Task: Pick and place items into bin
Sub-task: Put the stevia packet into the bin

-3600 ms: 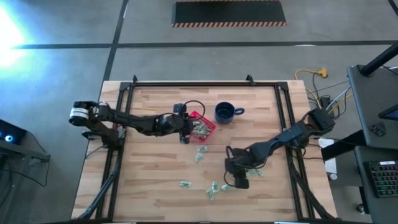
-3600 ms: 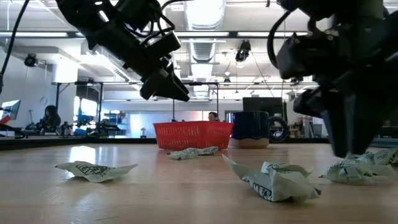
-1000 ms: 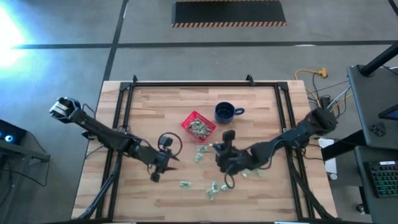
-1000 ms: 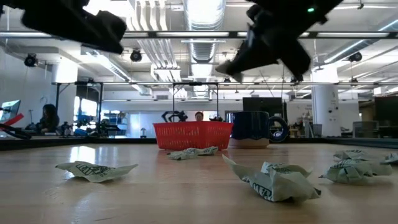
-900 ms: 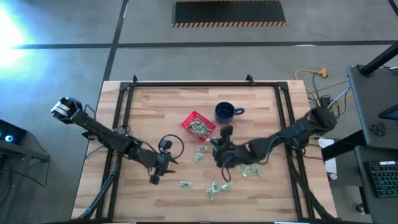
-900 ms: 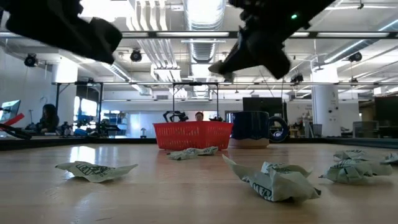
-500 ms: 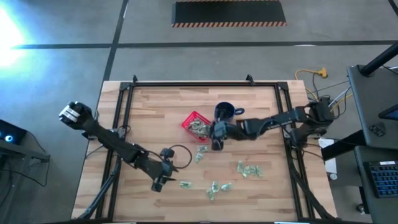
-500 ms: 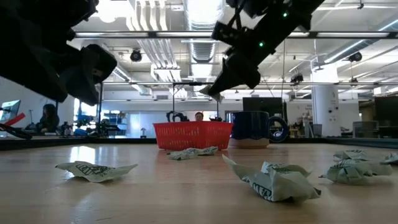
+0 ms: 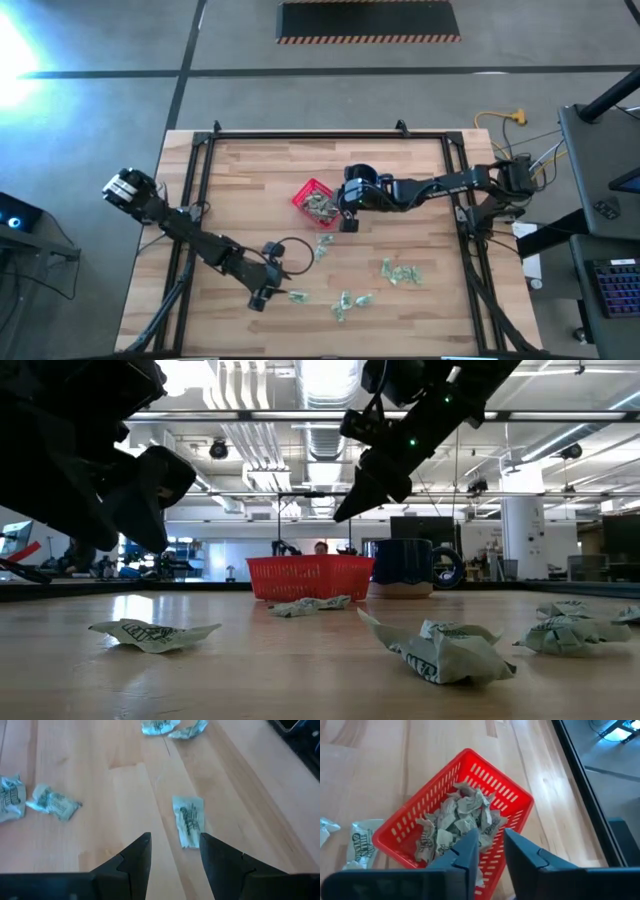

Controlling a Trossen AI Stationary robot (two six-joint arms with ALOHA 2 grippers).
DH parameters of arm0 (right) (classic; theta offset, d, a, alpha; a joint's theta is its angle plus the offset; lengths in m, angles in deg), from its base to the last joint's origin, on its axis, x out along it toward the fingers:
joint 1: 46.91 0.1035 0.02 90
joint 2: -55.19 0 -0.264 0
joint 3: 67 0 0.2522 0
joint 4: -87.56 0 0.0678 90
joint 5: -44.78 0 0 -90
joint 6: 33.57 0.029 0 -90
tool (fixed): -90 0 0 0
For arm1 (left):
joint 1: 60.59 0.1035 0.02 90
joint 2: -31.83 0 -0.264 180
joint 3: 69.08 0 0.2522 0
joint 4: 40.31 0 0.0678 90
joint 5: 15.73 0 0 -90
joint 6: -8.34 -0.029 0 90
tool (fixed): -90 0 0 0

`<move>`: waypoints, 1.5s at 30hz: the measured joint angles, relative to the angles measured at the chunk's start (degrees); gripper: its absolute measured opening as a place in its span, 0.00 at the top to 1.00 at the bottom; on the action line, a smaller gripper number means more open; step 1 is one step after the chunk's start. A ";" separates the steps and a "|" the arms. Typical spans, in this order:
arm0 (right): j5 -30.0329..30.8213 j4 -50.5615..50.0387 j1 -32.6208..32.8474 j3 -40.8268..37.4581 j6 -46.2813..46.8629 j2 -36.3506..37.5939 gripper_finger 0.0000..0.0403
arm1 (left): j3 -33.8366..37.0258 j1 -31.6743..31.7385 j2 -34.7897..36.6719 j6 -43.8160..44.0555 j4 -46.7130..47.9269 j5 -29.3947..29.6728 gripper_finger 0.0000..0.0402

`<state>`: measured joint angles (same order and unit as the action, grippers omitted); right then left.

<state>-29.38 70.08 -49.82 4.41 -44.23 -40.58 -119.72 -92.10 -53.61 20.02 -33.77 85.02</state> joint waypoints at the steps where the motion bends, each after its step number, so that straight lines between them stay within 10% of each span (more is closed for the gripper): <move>1: 0.00 0.04 0.02 0.00 0.01 0.00 0.78 | 0.00 0.00 -0.18 -0.06 -0.64 0.00 0.62; 21: -3.93 -1.39 6.99 -0.02 0.24 0.03 0.69 | -0.81 0.02 -12.85 -2.12 -10.87 -2.78 0.64; 30: -3.91 -18.00 13.93 3.71 8.76 1.04 0.73 | -0.94 0.84 -13.05 -6.47 -10.91 -1.64 0.88; 39: -3.96 -37.37 24.00 8.26 26.88 1.05 0.77 | -0.94 3.24 -8.32 -17.32 -9.72 6.48 0.99; 45: -4.34 -43.51 30.44 7.80 39.80 1.06 0.79 | -1.14 5.20 -2.86 -29.70 -10.01 26.55 0.99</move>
<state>-33.72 26.57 -19.38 12.21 -4.43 -39.52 -120.86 -86.91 -56.48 -9.68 -43.78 111.57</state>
